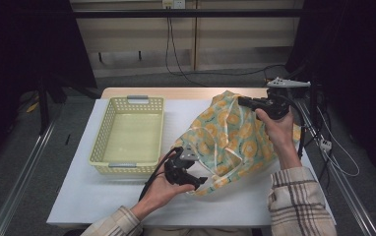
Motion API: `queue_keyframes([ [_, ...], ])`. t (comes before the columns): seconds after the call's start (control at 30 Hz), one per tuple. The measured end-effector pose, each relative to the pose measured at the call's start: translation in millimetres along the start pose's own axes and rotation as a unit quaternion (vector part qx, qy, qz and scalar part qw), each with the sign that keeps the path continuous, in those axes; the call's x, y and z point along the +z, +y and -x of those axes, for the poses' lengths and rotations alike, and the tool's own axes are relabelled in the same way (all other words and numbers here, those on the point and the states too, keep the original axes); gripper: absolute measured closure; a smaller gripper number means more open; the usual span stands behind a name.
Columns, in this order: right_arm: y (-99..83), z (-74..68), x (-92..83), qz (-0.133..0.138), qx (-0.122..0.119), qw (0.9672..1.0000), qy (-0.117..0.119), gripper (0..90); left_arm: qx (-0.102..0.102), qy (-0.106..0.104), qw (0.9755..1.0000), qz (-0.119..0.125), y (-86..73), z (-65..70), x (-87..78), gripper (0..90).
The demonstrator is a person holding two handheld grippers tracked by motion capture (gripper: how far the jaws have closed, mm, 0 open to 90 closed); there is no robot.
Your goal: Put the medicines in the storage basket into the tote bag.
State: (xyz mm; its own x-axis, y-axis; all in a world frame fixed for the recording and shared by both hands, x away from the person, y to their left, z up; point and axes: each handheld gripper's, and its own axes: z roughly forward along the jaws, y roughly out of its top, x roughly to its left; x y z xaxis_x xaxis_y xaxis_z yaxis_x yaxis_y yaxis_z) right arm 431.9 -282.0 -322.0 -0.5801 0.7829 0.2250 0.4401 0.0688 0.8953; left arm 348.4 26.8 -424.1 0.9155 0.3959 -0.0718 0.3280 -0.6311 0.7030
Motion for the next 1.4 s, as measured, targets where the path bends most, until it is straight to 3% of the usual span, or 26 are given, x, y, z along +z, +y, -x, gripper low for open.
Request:
queue_keyframes([
  [0.1,0.0,-1.1,0.7,-0.001,-0.001,1.0,0.0,90.0,-0.015,0.004,0.9999,0.0,-10.7,3.8,-11.1,26.7],
  [0.17,0.0,-1.6,1.2,-0.002,-0.002,1.0,0.001,90.0,-0.005,0.011,0.9998,-0.016,-19.3,6.2,-18.3,27.4],
  [0.23,0.0,-1.3,1.1,-0.002,-0.001,1.0,0.001,90.0,-0.005,-0.019,0.9998,0.003,-28.1,8.6,-23.1,25.2],
  [0.33,-0.5,-0.5,1.4,-0.003,0.0,1.0,0.0,90.0,0.016,-0.024,0.9996,-0.005,-36.9,13.9,-30.0,24.5],
  [0.37,-0.6,-0.5,1.4,-0.003,0.0,1.0,-0.001,90.0,0.021,-0.016,0.9996,-0.008,-39.7,15.7,-31.3,24.6],
  [0.57,-0.8,-1.6,3.0,-0.006,-0.002,1.0,-0.001,90.0,0.031,-0.035,0.9987,-0.023,-49.8,20.0,-15.6,23.3],
  [0.67,-0.9,-2.3,3.7,-0.007,-0.002,1.0,-0.002,90.0,0.044,-0.032,0.9982,-0.025,-47.9,20.5,-6.6,24.7],
  [0.7,-1.0,-2.2,3.8,-0.007,-0.002,1.0,-0.002,90.0,0.05,-0.029,0.9979,-0.03,-47.5,19.2,-4.0,28.3],
  [0.73,-1.1,-1.6,3.9,-0.008,-0.002,1.0,-0.002,90.0,0.036,-0.028,0.9987,-0.023,-47.2,17.7,-2.0,29.5],
  [0.9,-2.1,-0.5,4.6,-0.009,-0.001,1.0,-0.003,90.0,0.022,-0.005,0.9996,-0.017,-45.0,9.5,-2.5,52.6],
  [0.93,-2.1,-0.5,4.7,-0.009,0.0,1.0,-0.004,90.0,0.027,-0.006,0.9994,-0.021,-44.1,6.5,-1.8,57.6],
  [1.0,-2.2,-0.6,5.9,-0.01,-0.002,0.9999,-0.004,90.0,0.02,-0.014,0.9997,-0.01,-41.8,4.0,2.0,64.2],
  [1.1,-2.6,-1.5,7.6,-0.013,-0.003,0.9999,-0.003,90.0,0.014,-0.01,0.9998,-0.014,-39.5,3.8,3.5,82.4],
  [1.13,-2.6,-1.7,7.8,-0.013,-0.004,0.9999,-0.004,90.0,0.007,-0.019,0.9998,-0.006,-40.2,3.1,4.2,85.1],
  [1.27,-2.6,-0.8,6.7,-0.012,-0.001,0.9999,-0.003,90.0,-0.006,-0.012,0.9999,-0.004,-40.5,-1.7,-1.8,88.9],
  [1.4,-1.9,-0.6,4.8,-0.009,-0.002,1.0,-0.003,90.0,-0.022,-0.01,0.9995,0.02,-40.0,-6.2,-10.9,89.4],
])
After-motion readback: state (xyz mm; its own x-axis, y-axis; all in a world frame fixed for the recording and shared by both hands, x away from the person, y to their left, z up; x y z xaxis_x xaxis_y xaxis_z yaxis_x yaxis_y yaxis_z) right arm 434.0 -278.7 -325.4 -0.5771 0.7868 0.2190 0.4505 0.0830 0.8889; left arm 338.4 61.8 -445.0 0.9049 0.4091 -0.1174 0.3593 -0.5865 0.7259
